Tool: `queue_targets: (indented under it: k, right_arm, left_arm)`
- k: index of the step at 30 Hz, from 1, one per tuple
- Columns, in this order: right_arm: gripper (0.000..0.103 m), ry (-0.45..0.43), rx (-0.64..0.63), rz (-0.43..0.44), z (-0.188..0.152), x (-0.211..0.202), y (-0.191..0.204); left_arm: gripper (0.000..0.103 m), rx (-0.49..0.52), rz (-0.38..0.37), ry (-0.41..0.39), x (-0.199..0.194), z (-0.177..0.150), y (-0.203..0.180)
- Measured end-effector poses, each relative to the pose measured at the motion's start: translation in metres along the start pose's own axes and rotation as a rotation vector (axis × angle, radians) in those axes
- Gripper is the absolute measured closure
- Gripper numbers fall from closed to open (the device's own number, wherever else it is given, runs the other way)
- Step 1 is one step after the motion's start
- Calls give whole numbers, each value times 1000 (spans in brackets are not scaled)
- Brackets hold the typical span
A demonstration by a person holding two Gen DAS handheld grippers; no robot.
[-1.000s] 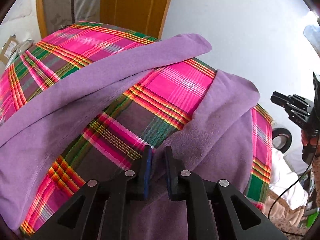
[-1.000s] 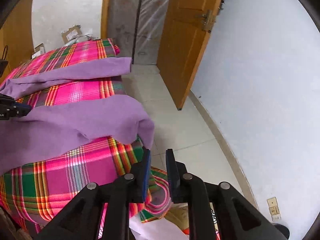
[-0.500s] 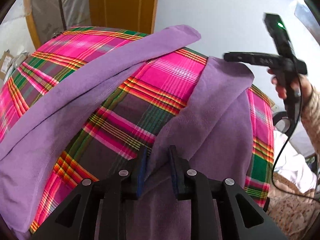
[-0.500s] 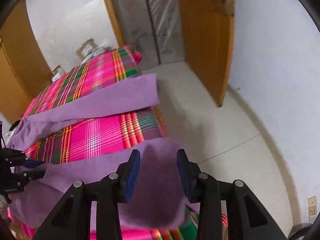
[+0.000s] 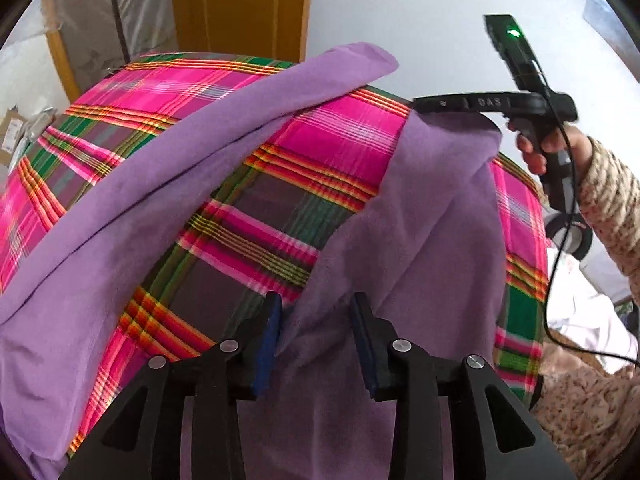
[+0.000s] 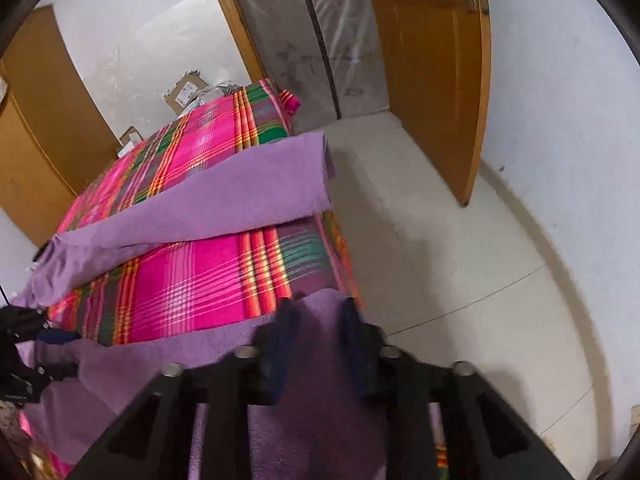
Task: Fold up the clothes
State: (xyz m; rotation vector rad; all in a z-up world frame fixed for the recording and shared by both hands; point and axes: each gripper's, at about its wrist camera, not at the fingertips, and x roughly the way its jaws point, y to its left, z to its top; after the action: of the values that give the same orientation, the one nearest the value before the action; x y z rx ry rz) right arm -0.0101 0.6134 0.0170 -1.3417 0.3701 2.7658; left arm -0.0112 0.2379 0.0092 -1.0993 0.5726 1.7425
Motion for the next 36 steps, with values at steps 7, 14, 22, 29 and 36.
queue_targets:
  k: [7,14,22,29,36]
  right_arm:
    - [98,-114,-26,-72,9,-18,3]
    - [98,-128,-72,-167,22,-12,3]
    - [98,-120,-47,-214,22,-8,-4]
    - [85,-123,-3,-175,11,-32,-6]
    - [65,-140,83,-137,-28,-66,-12]
  left_arm:
    - [89,-37,-13,-10,4,8,10]
    - [98,-159,-24,-49,11,19,36]
    - [98,-159,-11,-58,17,31,35]
    - [85,-230,17,-96,-5,19,42]
    - [79,-342,76,-234,-75,-26,57]
